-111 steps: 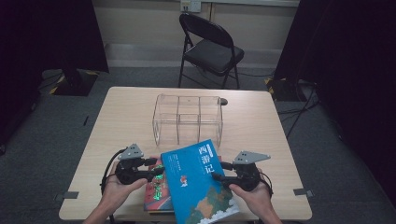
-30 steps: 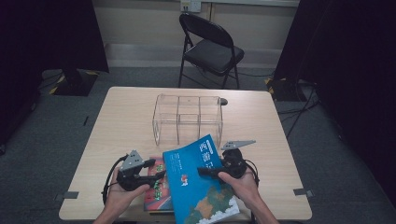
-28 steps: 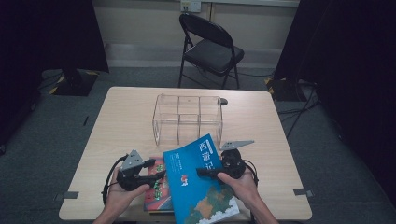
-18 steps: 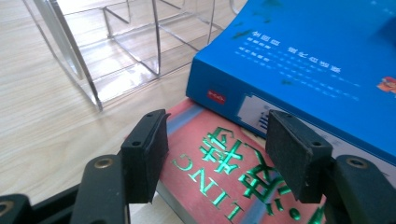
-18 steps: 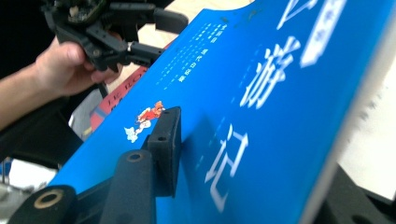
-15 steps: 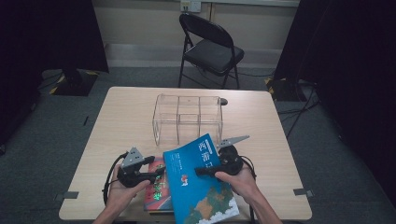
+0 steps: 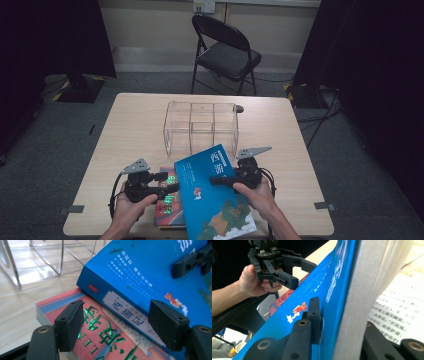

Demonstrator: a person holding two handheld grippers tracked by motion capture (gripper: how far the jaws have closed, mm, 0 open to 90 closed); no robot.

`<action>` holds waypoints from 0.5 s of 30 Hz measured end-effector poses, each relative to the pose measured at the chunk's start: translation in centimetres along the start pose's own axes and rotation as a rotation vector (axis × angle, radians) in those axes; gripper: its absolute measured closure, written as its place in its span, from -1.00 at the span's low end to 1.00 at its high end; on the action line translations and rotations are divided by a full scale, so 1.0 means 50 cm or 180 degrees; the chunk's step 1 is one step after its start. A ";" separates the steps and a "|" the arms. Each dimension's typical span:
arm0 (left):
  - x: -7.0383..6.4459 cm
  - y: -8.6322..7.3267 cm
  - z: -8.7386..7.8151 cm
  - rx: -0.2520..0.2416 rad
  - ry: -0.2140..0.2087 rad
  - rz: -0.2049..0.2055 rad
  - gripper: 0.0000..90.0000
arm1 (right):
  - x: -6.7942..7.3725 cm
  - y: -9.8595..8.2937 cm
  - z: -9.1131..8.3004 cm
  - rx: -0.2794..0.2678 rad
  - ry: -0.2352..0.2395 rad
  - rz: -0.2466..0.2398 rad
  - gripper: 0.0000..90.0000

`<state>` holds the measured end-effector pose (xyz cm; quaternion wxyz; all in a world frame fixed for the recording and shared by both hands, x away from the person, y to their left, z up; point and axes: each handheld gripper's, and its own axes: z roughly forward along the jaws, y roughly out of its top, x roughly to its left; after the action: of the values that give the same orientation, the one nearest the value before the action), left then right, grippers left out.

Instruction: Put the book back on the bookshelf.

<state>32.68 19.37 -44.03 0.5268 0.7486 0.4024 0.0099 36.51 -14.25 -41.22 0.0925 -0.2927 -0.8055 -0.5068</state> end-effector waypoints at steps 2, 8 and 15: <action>0.002 0.001 0.001 -0.0036 -0.0056 -0.0167 -0.43 | 0.005 0.005 -0.002 0.0026 -0.0015 -0.0044 0.67; -0.016 0.007 0.025 0.0037 -0.0214 -0.0180 -0.50 | 0.018 0.013 -0.007 -0.0029 -0.0013 -0.0105 0.70; -0.028 0.006 0.047 0.0142 -0.0540 -0.0297 -0.55 | 0.038 0.020 -0.018 -0.0100 -0.0068 -0.0183 0.72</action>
<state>32.92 16.63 -44.26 0.5420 0.7388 0.3909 -0.0871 35.40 -13.99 -39.20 0.0646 -0.2762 -0.8065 -0.5187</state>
